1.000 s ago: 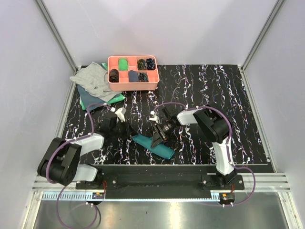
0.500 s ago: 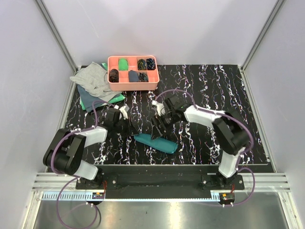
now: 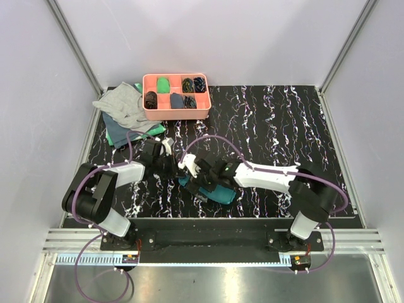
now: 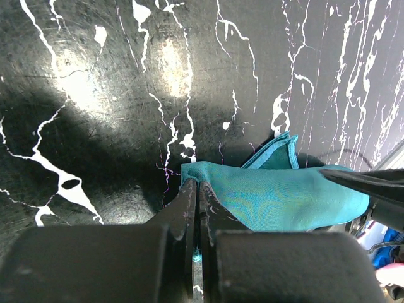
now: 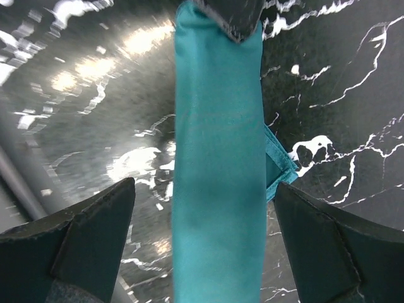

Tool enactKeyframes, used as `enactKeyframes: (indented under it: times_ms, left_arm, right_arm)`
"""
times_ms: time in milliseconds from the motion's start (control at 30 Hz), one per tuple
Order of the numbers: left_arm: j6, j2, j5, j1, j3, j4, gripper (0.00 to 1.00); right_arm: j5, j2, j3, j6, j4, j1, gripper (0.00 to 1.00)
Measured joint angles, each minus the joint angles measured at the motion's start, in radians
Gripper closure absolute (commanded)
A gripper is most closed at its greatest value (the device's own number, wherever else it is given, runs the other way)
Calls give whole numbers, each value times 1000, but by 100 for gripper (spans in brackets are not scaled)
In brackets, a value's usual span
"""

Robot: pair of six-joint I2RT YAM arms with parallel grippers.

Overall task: Fold the napkin, place the utensils inside, and roll it up
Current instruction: Roll the napkin with the utensil

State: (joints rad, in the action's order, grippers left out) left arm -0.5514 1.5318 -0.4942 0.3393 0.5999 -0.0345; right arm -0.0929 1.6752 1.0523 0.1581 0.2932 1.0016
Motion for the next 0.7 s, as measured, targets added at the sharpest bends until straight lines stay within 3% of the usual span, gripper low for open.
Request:
enactKeyframes:
  times_ms: [233,333,367,500,567,700]
  left_arm:
    - [5,3,-5,0,8,16,100]
    - [6,3,-8,0,10,20,99]
    - [6,3,-9,0,10,21,96]
    - [12,3,-10,0,19,34,72]
    - [16,3,-7,0,24,39,57]
    - [9,-1,1,-5,43,56,40]
  right_arm:
    - [103,96,0,43,-6,29,3]
    - [122,114,14,45,-3,30,16]
    - [122,123,24,43,2,30,27]
    - [122,158,67,17,27,31,46]
    - [116,170,85,-6,50,31,48]
    - [111,193,122,-70,97,31,49]
